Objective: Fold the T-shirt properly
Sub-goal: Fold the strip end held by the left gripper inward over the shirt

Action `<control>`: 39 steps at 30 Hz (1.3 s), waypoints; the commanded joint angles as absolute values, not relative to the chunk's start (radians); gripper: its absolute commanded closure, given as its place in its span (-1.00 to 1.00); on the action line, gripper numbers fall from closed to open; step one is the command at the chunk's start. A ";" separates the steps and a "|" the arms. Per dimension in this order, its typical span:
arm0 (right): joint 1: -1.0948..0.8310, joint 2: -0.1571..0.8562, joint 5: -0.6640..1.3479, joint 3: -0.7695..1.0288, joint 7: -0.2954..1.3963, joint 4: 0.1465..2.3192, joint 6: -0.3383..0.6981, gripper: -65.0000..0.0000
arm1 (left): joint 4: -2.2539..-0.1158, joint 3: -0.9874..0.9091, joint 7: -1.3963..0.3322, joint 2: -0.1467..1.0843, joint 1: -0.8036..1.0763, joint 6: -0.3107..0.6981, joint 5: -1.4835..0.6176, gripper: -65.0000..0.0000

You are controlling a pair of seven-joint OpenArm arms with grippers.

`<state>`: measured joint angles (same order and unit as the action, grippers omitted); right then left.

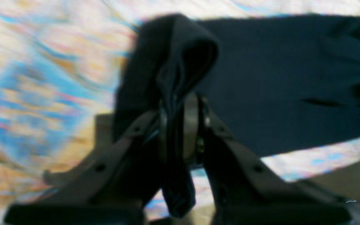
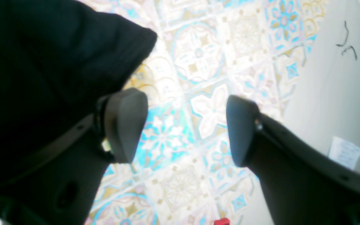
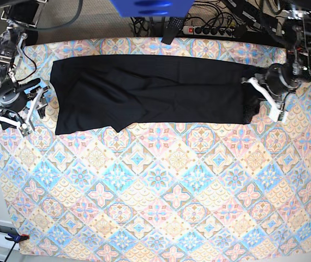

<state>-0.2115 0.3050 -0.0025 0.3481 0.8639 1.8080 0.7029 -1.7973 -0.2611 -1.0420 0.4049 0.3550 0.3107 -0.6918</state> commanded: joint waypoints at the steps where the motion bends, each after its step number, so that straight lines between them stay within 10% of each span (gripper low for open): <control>1: -0.202 0.323 0.001 0.355 0.851 1.828 0.698 -0.29 | -1.836 -0.271 -1.032 0.390 0.346 0.312 -0.702 1.00; 16: -0.202 0.323 0.001 0.360 0.845 1.828 0.698 -0.29 | -1.844 -0.265 -1.044 0.136 0.338 0.312 -0.700 1.00; 39: -0.202 0.323 0.001 0.361 0.843 1.828 0.698 -0.29 | -1.744 -0.177 -1.040 0.111 0.252 0.312 -0.705 0.90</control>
